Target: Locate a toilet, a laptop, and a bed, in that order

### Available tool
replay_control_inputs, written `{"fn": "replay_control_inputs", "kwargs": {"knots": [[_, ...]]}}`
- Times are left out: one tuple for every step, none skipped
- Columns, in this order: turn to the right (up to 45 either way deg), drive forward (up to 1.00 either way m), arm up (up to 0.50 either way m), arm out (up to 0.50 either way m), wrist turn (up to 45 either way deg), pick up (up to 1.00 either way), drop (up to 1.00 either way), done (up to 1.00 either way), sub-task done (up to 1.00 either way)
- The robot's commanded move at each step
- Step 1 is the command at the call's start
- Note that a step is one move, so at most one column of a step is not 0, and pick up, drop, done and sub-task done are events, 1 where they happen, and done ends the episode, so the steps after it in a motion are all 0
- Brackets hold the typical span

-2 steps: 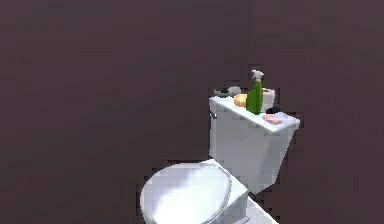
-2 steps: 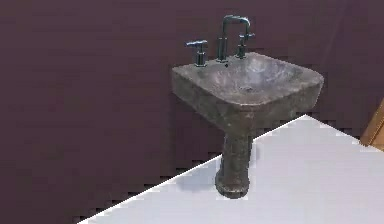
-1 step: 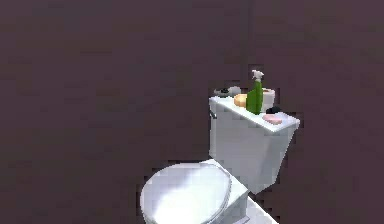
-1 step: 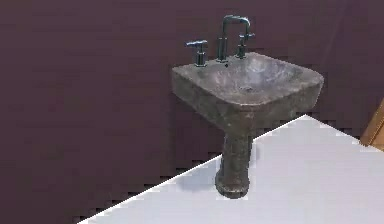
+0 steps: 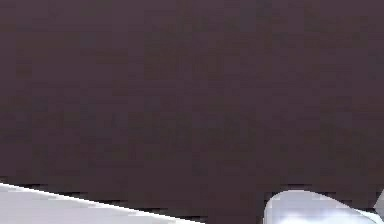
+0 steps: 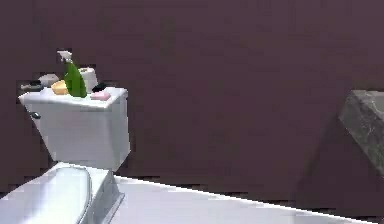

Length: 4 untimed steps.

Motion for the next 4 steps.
{"fn": "replay_control_inputs", "kwargs": {"knots": [[-45.0, 0.0, 0.0, 0.0, 0.0, 0.0, 0.0, 0.0, 0.0], [-45.0, 0.0, 0.0, 0.0, 0.0, 0.0, 0.0, 0.0, 0.0], [-21.0, 0.0, 0.0, 0.0, 0.0, 0.0, 0.0, 0.0, 0.0], [0.0, 1.0, 0.0, 0.0, 0.0, 0.0, 0.0, 0.0, 0.0]]}}
